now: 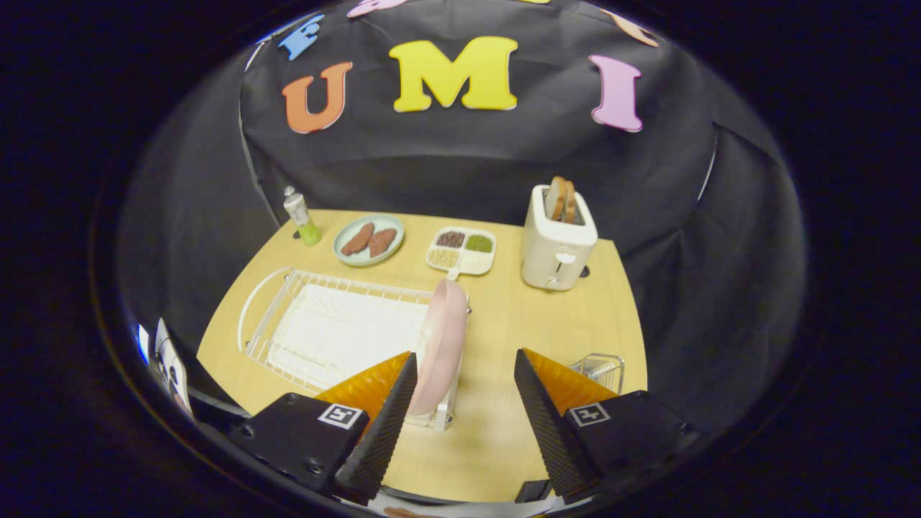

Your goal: Take the plate from the dish rack, then take the spoon from the basket and place it into the plate.

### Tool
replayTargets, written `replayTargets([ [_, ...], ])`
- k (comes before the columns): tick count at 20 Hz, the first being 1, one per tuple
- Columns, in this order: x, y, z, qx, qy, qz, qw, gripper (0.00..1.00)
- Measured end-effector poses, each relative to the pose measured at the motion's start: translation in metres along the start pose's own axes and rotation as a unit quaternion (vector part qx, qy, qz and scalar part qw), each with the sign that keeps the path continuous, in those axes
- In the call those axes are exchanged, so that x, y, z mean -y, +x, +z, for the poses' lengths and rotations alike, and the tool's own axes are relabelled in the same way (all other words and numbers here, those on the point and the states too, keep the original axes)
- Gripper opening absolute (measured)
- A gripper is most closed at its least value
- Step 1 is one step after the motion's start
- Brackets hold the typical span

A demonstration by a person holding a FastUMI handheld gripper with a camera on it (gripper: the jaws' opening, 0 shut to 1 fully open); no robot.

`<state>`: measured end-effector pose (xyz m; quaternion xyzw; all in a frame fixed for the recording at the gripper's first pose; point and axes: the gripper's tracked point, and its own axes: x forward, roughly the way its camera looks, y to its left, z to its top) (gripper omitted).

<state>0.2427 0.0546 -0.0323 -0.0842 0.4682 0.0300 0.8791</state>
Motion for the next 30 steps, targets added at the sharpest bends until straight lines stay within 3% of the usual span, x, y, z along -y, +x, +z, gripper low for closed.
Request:
replayTargets([
  [2, -0.003, 0.013, 0.007, -0.028, -0.005, -0.024, 0.999, 0.87],
  [5, -0.006, 0.031, 0.012, -0.064, 0.004, -0.052, 0.997, 0.72],
  [10, -0.010, 0.057, 0.017, -0.118, 0.026, -0.097, 0.988, 0.33],
  [11, -0.009, 0.061, 0.016, -0.129, 0.027, -0.109, 0.985, 0.30],
  [16, -0.007, 0.065, 0.011, -0.156, 0.032, -0.169, 0.973, 0.21],
  [22, -0.036, 0.050, 0.016, -0.126, -0.027, -0.253, 0.959, 0.18],
  [30, -0.027, 0.036, 0.017, -0.090, 0.017, -0.294, 0.952, 0.18],
])
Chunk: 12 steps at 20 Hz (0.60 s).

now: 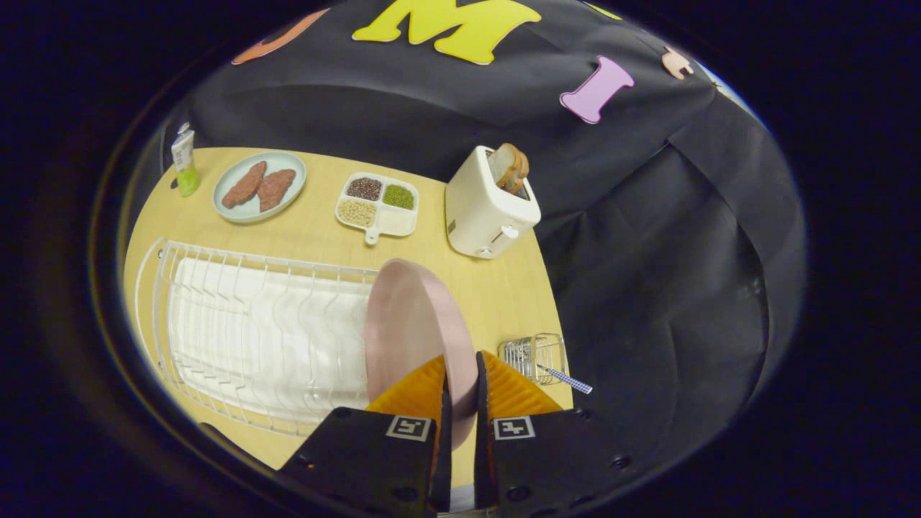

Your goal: Take the plate from the dish rack, then take the spoon from the basket and place it into the plate.

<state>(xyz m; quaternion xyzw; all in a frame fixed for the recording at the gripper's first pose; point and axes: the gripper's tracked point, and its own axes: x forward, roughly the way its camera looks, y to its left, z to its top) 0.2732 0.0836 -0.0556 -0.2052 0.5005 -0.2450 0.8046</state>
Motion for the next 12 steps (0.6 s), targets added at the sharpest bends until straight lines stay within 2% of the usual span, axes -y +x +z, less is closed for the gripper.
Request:
replayTargets([
  [5, 0.011, -0.020, -0.006, 0.032, 0.015, 0.011, 0.999, 0.18],
  [8, 0.010, -0.038, -0.019, 0.055, 0.019, 0.055, 0.997, 0.18],
  [12, 0.001, -0.067, -0.056, 0.074, 0.030, 0.145, 0.986, 0.18],
])
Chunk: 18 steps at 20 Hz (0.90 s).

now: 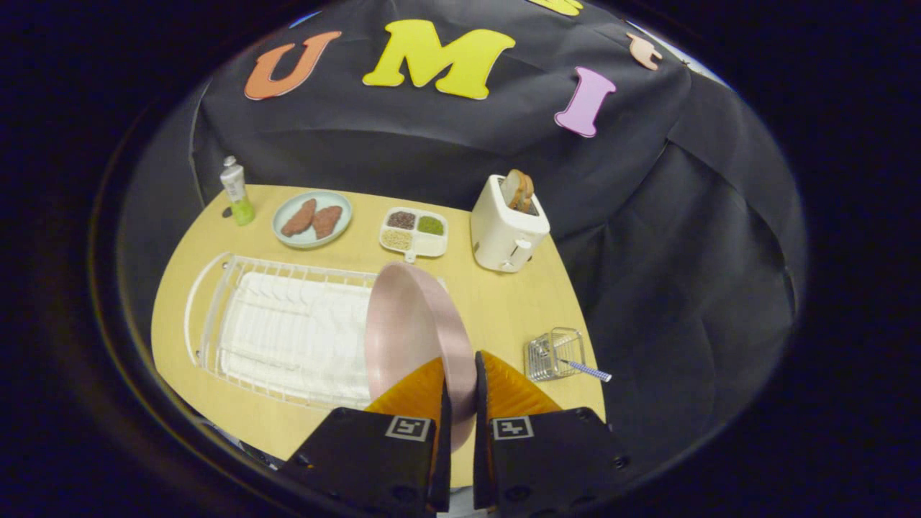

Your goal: Take the plate from the dish rack, then take the spoon from the basket and place it into the plate.

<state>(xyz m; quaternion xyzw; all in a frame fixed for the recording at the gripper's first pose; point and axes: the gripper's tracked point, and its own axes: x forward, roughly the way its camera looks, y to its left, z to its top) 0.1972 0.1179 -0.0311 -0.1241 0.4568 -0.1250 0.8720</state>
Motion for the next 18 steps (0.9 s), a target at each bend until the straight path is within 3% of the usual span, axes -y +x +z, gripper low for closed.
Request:
replayTargets([
  [7, -0.019, -0.018, -0.094, 0.001, 0.012, 0.126, 0.992, 0.18],
  [13, -0.027, 0.022, -0.180, -0.025, 0.030, 0.188, 0.981, 0.18],
  [18, -0.028, 0.055, -0.210, -0.077, 0.087, 0.259, 0.959, 0.18],
])
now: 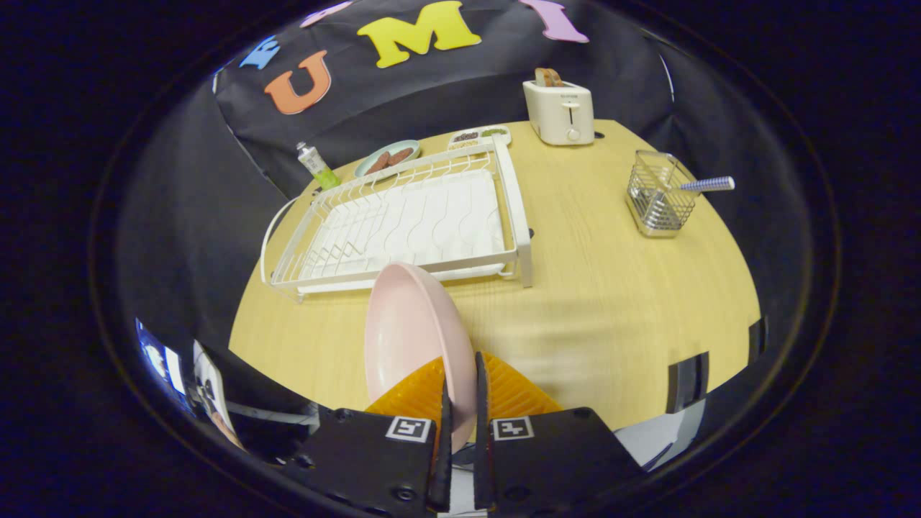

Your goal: Take the plate from the dish rack, then take the spoon from the basket and place it into the plate.

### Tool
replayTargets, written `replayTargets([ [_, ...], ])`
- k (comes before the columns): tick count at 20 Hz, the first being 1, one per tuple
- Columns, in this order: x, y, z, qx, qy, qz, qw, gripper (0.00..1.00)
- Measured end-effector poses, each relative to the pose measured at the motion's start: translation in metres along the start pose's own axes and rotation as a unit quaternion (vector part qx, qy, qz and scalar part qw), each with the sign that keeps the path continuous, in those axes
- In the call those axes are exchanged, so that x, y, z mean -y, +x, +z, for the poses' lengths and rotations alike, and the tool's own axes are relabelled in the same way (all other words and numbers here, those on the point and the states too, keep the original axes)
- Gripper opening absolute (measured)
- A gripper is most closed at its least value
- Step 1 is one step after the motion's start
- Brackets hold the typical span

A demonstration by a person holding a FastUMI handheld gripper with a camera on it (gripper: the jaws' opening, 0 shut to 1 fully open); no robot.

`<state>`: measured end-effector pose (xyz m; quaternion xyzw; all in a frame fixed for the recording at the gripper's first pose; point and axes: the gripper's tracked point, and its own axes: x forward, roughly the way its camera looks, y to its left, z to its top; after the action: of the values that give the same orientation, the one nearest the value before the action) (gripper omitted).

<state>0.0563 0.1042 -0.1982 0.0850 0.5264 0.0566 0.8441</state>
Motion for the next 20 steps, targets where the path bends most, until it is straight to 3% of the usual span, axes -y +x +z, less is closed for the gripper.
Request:
replayTargets([
  [5, 0.016, 0.016, -0.005, -0.004, 0.019, 0.039, 0.999, 0.19],
  [8, 0.028, 0.024, -0.004, 0.003, 0.019, 0.039, 0.999, 0.23],
  [17, 0.070, 0.023, 0.017, 0.060, 0.010, -0.026, 0.998, 0.30],
  [19, 0.076, 0.014, 0.029, 0.095, -0.010, -0.028, 0.995, 0.38],
  [20, 0.081, 0.007, 0.037, 0.123, -0.034, -0.034, 0.991, 0.59],
])
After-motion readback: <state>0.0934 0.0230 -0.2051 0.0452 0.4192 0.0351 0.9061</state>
